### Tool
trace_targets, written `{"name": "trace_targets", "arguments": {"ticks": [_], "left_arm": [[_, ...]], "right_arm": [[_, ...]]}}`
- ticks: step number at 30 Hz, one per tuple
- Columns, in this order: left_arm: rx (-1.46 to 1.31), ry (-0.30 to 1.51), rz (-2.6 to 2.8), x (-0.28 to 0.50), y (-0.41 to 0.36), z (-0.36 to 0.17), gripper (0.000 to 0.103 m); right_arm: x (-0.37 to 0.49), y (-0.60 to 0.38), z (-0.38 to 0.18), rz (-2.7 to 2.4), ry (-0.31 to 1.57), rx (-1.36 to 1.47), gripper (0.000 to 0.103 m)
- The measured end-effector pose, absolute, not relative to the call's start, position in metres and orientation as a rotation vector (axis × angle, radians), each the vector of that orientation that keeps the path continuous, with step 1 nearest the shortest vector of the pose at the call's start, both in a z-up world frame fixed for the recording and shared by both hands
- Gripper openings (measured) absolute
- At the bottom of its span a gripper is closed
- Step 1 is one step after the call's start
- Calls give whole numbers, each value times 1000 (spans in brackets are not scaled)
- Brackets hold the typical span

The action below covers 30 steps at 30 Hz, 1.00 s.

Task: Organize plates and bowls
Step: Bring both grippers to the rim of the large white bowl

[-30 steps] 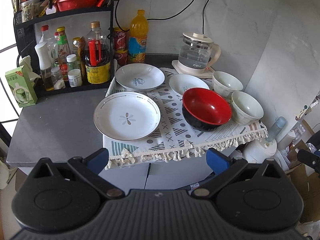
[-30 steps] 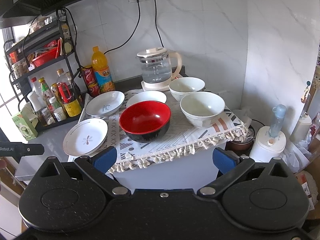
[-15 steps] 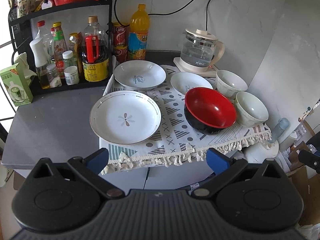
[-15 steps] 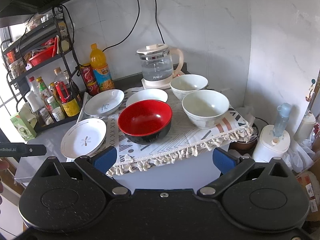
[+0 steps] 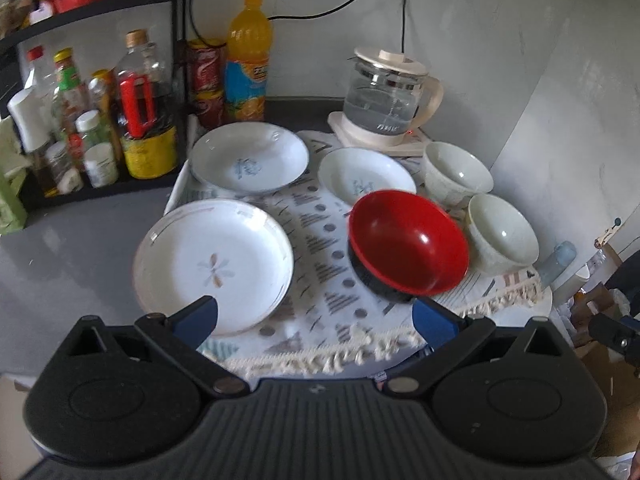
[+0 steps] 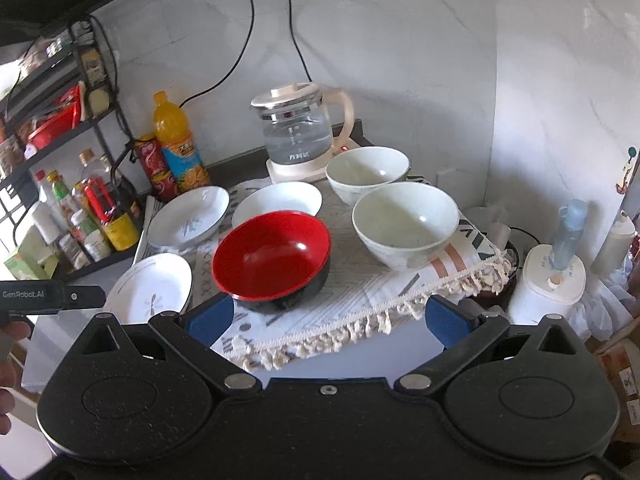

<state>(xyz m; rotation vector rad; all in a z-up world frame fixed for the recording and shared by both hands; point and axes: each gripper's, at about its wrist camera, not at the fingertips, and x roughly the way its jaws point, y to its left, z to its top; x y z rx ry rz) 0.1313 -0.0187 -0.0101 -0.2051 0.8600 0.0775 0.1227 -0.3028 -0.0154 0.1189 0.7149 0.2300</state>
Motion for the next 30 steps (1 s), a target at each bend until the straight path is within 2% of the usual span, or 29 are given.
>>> {"name": "trace_targets", "arguments": {"ticks": [16, 22, 25, 28, 30], "left_arm": [[-147, 930, -37, 243, -36, -21, 100], [-111, 940, -116, 277, -51, -27, 99], [-93, 953, -145, 294, -61, -31, 94], [-97, 961, -171, 308, -70, -34, 92], [-94, 966, -184, 317, -77, -36, 87]], "right_arm": [[191, -307, -30, 152, 775, 201, 101], [212, -308, -40, 101, 795, 226, 94], [222, -314, -46, 73, 811, 247, 87], [232, -322, -50, 54, 823, 271, 85], [239, -327, -52, 35, 829, 269, 84]]}}
